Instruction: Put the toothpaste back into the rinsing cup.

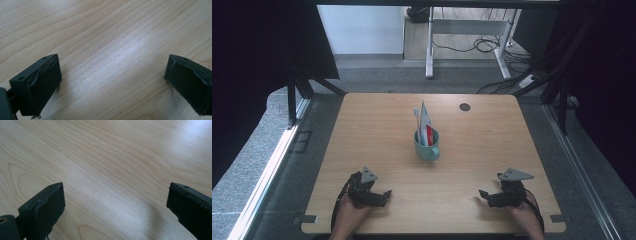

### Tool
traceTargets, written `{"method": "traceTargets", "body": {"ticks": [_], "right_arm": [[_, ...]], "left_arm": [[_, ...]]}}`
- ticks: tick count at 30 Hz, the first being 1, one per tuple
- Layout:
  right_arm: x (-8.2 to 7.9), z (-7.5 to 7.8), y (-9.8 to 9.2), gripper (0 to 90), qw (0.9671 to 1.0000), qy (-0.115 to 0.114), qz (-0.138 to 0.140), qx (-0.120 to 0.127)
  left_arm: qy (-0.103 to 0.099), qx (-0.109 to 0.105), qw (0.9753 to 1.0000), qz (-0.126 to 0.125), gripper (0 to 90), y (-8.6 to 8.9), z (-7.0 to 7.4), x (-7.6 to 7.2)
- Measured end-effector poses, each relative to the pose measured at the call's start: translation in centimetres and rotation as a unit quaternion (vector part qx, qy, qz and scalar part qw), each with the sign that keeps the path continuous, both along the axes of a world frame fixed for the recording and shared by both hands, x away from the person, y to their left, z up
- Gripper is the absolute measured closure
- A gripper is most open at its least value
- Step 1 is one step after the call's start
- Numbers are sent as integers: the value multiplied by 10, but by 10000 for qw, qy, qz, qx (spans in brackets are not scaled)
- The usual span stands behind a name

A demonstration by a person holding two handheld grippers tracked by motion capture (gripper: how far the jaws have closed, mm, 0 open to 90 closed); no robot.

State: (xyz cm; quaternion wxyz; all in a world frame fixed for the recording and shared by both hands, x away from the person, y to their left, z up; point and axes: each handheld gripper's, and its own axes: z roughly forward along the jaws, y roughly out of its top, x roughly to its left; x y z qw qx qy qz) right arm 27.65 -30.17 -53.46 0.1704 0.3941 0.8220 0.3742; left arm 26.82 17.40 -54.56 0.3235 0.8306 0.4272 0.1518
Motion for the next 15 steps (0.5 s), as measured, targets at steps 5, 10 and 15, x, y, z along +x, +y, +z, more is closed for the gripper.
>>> {"method": "traceTargets", "body": {"ticks": [5,10,15], "right_arm": [[-3,-7,-4,23,9998,134,-20,-142],[-4,-8,-5,37,9996,174,-33,-225],[-4,-8,-5,39,9996,171,-42,-220]], "left_arm": [[-1,-1,10000,6,9,0,0,0],[0,1,10000,-2,9,0,0,0],[0,-2,10000,-4,9,0,0,-1]]}}
